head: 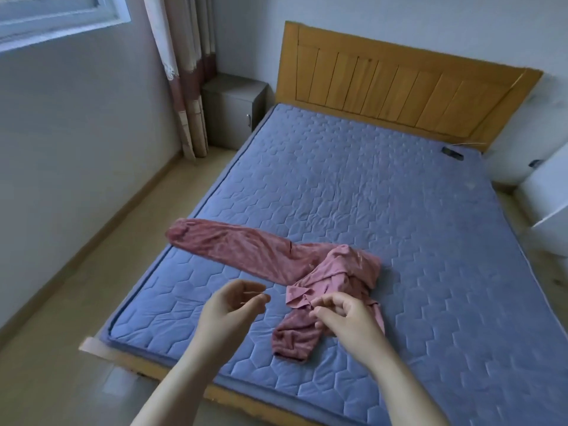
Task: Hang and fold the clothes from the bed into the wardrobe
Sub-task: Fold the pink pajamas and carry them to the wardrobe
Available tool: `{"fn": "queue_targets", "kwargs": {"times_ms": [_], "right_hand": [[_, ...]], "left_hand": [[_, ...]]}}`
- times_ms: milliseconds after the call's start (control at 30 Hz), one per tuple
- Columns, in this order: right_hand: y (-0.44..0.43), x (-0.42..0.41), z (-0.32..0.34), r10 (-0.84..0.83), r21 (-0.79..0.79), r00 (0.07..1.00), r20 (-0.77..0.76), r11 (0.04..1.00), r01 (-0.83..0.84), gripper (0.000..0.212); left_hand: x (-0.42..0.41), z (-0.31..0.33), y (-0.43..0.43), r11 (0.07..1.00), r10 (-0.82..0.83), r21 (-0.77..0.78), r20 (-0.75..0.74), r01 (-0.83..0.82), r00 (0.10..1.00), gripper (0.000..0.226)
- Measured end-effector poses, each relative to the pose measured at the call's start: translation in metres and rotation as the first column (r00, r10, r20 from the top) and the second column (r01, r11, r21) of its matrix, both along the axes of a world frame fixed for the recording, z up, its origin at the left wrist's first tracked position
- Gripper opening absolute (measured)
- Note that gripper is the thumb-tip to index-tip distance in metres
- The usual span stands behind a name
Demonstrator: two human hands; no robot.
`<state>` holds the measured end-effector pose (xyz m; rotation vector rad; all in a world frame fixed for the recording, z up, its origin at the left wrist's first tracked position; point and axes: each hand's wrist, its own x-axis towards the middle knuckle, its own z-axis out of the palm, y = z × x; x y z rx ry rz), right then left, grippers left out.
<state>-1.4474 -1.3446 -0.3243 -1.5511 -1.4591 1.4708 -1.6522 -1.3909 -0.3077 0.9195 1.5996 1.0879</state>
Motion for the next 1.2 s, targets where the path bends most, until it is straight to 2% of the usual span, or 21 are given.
{"fn": "queue_targets", "kwargs": {"times_ms": [367, 833, 1033, 1200], "right_hand": [[0.085, 0.042, -0.050, -0.199, -0.124, 0.980, -0.020, 0.973, 0.195, 0.009], [0.172, 0.101, -0.153, -0.314, -0.279, 0.925, 0.213, 0.888, 0.365, 0.014], [0.185, 0.099, -0.202, -0.206, -0.309, 0.895, 0.396, 0.888, 0.342, 0.017], [0.203, 0.084, -0.250, -0.102, -0.366, 0.885, 0.455, 0.884, 0.291, 0.023]], "left_hand": [[0.028, -0.022, 0.111, 0.985, -0.132, -0.126, -0.087, 0.120, 0.987, 0.009], [0.075, -0.100, 0.228, 0.894, -0.345, -0.344, -0.121, 0.287, 0.931, 0.010], [0.069, -0.137, 0.252, 0.847, -0.406, -0.421, -0.117, 0.325, 0.907, 0.009], [0.056, -0.175, 0.267, 0.819, -0.407, -0.488, -0.126, 0.301, 0.904, 0.010]]}}
